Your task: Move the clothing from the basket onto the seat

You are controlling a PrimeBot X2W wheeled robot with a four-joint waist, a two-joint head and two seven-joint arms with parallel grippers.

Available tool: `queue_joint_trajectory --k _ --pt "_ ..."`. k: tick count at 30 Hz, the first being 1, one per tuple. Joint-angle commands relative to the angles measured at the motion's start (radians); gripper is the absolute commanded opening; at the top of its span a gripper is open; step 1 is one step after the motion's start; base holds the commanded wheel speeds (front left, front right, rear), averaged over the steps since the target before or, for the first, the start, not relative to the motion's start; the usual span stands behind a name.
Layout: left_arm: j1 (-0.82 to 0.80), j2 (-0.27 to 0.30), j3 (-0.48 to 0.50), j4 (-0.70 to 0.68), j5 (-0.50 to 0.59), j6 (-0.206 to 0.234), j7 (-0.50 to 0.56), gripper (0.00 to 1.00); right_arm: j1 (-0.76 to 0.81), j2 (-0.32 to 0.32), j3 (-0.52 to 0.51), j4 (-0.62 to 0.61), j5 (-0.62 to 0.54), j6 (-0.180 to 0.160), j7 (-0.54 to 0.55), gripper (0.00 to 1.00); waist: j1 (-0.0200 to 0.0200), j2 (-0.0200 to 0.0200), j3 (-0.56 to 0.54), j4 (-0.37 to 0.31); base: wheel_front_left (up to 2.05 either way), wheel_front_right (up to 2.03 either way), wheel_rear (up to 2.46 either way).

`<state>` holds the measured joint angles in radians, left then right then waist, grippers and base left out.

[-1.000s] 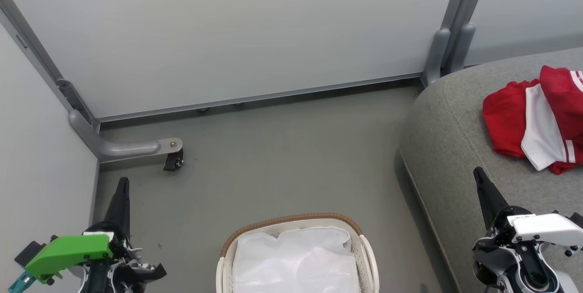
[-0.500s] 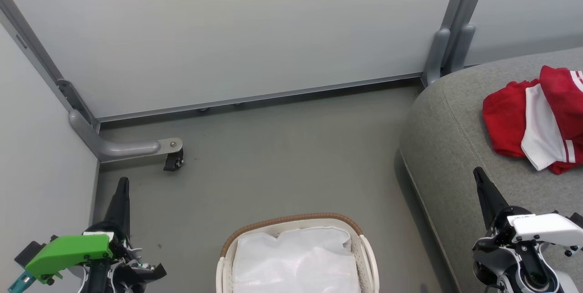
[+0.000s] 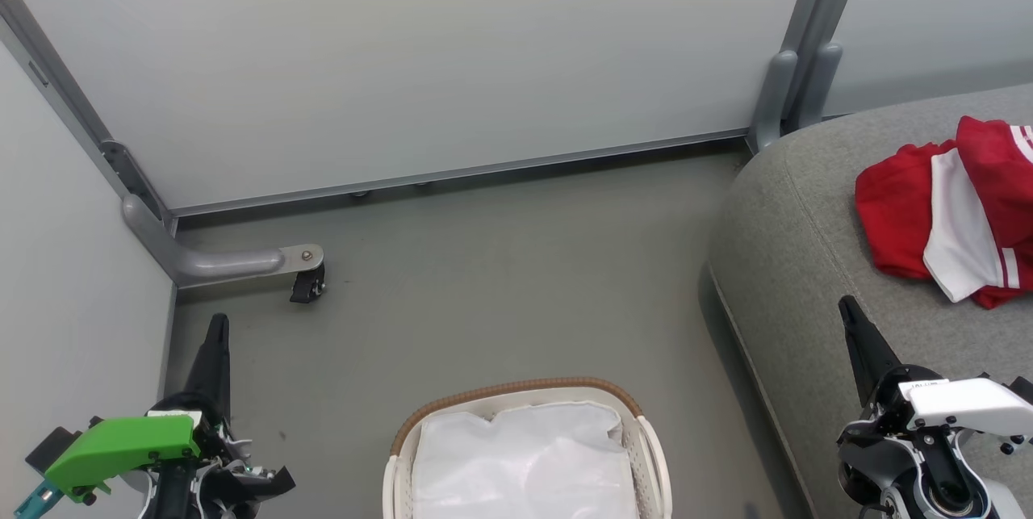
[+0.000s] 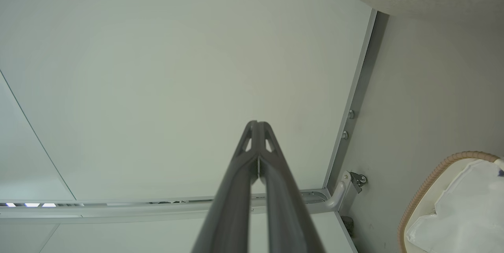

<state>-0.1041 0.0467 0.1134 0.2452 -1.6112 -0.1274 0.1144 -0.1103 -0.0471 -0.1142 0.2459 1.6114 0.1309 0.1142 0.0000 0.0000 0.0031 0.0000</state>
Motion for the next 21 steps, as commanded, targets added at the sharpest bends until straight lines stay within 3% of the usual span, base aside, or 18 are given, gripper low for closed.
queue_joint_trajectory --k 1,21 --pt "-0.009 0.007 0.002 -0.002 -0.003 -0.006 0.003 0.0 0.004 -0.006 -0.002 -0.004 0.003 0.0 0.003 0.0 0.0 0.0 0.0 0.0 0.0 0.0 0.0" --pt "-0.009 0.007 0.002 -0.002 -0.003 -0.006 0.003 0.0 0.004 -0.006 -0.002 -0.004 0.003 0.0 0.003 0.0 0.0 0.0 0.0 0.0 0.0 0.0 0.0"
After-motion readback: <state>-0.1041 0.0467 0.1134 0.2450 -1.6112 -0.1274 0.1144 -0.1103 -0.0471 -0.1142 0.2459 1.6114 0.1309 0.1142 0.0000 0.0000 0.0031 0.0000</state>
